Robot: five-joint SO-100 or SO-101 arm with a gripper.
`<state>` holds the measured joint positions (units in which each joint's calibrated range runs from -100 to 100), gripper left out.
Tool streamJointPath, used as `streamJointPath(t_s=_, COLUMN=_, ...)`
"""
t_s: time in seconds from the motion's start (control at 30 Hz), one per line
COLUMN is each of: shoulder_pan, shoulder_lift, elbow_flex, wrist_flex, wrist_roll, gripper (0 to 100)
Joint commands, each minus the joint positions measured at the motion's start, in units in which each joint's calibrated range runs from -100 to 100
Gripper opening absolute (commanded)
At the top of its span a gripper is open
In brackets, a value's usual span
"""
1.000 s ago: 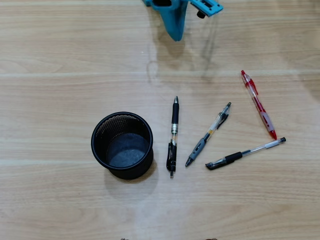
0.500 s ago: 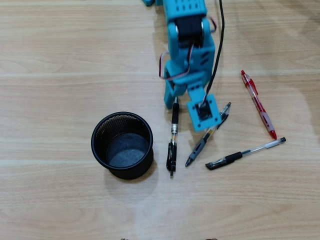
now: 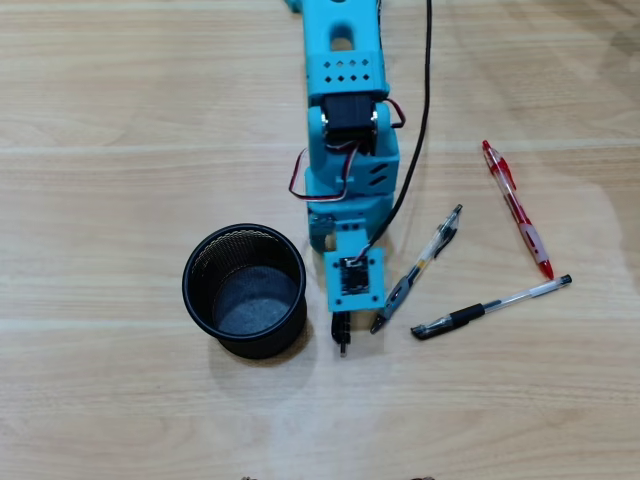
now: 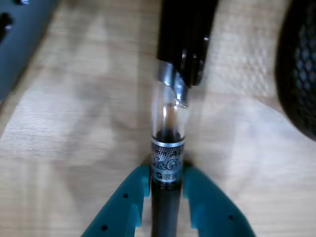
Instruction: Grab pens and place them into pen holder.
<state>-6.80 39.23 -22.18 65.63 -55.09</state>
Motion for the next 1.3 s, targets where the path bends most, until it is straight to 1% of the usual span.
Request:
streamJointPath(t_s=0.0, shoulder_pan=0.26, shoulder_lift=-0.01, elbow_flex=0.49, wrist_flex=3.0, wrist_roll=-2.36, gripper=1)
streamJointPath(t_s=0.1, shoulder_pan=0.26, shoulder_lift=-2.8, elbow_flex=-0.14, wrist_flex=6.0, wrist_roll=-2.36, gripper=2)
streamJointPath(t_s=0.2, shoulder_pan=-0.22, shoulder_lift=-9.81, elbow_flex=-0.14, wrist_flex=7.38, wrist_roll=-1.89, gripper=2)
streamJointPath(t_s=0.33, shoulder_pan=-0.54, shoulder_lift=-23.42, elbow_flex=-0.32, wrist_flex=5.92, wrist_roll=-0.17, gripper=2)
streamJointPath(t_s=0.37, shoulder_pan=-0.3, shoulder_lift=-27.23, elbow_flex=-0.95, wrist_flex=3.43, wrist_roll=0.51, gripper=2)
streamJointPath(t_s=0.43, shoulder_pan=0.1, shoulder_lift=-33.31, elbow_flex=-1.41, wrist_flex=-3.71, wrist_roll=1.71, gripper=2)
streamJointPath(t_s=0.57, shoulder_pan=3.17, shoulder_lift=-41.43, elbow_flex=2.94, wrist_flex=-28.98, wrist_roll=5.84, gripper=2)
streamJointPath(t_s=0.63, shoulder_pan=5.26, shoulder_lift=-42.44, elbow_flex=9.37, wrist_flex=-43.16, wrist_roll=6.73, gripper=2)
streamJointPath(t_s=0.7, shoulder_pan=7.68, shoulder_lift=-42.61, elbow_flex=18.24, wrist_flex=-55.02, wrist_roll=6.63, gripper=2)
streamJointPath(t_s=0.77, shoulder_pan=8.57, shoulder_lift=-42.44, elbow_flex=26.48, wrist_flex=-60.18, wrist_roll=6.11, gripper=2)
streamJointPath(t_s=0.87, shoulder_pan=9.05, shoulder_lift=-41.26, elbow_flex=31.73, wrist_flex=-59.83, wrist_roll=5.37, gripper=2)
streamJointPath(t_s=1.07, shoulder_pan=10.83, shoulder_lift=-34.5, elbow_flex=27.47, wrist_flex=-59.32, wrist_roll=5.74, gripper=2)
streamJointPath(t_s=1.27, shoulder_pan=11.8, shoulder_lift=-33.06, elbow_flex=29.01, wrist_flex=-59.14, wrist_roll=5.37, gripper=2)
